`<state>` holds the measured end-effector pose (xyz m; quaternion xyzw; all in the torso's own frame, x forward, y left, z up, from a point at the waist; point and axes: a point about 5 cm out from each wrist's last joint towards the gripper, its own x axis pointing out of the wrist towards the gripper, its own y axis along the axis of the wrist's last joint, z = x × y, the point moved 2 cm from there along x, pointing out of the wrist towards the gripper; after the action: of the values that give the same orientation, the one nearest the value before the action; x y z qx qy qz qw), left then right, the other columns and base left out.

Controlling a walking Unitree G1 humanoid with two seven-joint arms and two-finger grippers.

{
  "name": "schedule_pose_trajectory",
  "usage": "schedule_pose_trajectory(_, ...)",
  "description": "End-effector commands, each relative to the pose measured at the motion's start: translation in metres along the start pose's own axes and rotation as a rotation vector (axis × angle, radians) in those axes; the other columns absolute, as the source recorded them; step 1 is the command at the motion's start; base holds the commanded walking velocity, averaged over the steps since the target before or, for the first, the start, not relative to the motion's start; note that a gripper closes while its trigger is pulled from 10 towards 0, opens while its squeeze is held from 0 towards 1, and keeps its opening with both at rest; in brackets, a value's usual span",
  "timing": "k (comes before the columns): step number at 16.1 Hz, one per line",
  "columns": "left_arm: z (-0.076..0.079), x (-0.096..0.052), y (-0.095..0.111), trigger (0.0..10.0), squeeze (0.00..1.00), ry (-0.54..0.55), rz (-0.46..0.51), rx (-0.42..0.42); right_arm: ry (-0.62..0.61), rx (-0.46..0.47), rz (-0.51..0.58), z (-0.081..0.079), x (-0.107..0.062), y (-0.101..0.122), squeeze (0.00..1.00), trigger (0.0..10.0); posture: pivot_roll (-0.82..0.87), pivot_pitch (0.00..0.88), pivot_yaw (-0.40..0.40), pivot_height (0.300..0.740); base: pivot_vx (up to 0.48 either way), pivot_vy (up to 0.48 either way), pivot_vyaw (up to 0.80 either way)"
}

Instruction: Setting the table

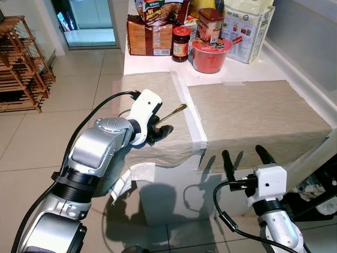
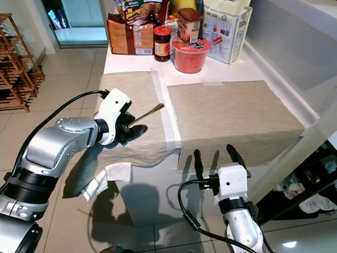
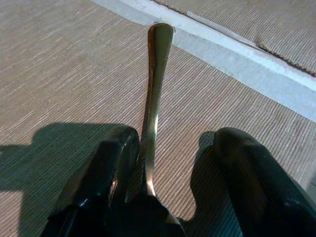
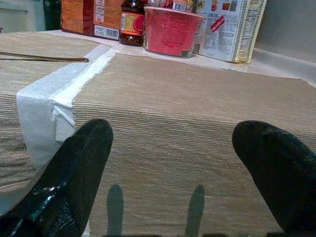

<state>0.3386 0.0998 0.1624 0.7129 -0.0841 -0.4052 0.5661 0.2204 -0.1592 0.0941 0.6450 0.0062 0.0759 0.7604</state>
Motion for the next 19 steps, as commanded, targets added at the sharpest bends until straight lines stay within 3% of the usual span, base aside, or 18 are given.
schedule_pose_trajectory(1, 0.000, 0.001, 0.000, 5.5, 0.00, -0.007, -0.018, -0.005, -0.001, -0.010, 0.013, -0.001, 0.003, 0.006, 0.00, 10.0, -0.11, 0.000, 0.039, 0.736, 0.000, 0.000, 0.00)
schedule_pose_trajectory(2, 0.001, 0.002, -0.002, 0.0, 0.00, -0.011, -0.022, -0.005, 0.000, -0.010, 0.014, -0.001, 0.003, 0.006, 0.00, 10.0, -0.11, 0.000, 0.039, 0.736, 0.000, 0.000, 0.00)
schedule_pose_trajectory(13, -0.001, 0.010, -0.016, 0.0, 0.00, 0.023, -0.042, 0.029, 0.005, -0.016, 0.002, 0.000, 0.000, 0.004, 0.00, 10.0, -0.11, 0.000, 0.041, 0.736, 0.000, 0.000, 0.00)
schedule_pose_trajectory(19, -0.001, 0.014, -0.017, 0.0, 0.00, 0.043, -0.012, 0.125, -0.001, -0.018, -0.017, 0.001, -0.003, -0.003, 0.00, 10.0, -0.12, 0.000, 0.042, 0.736, 0.000, 0.000, 0.00)
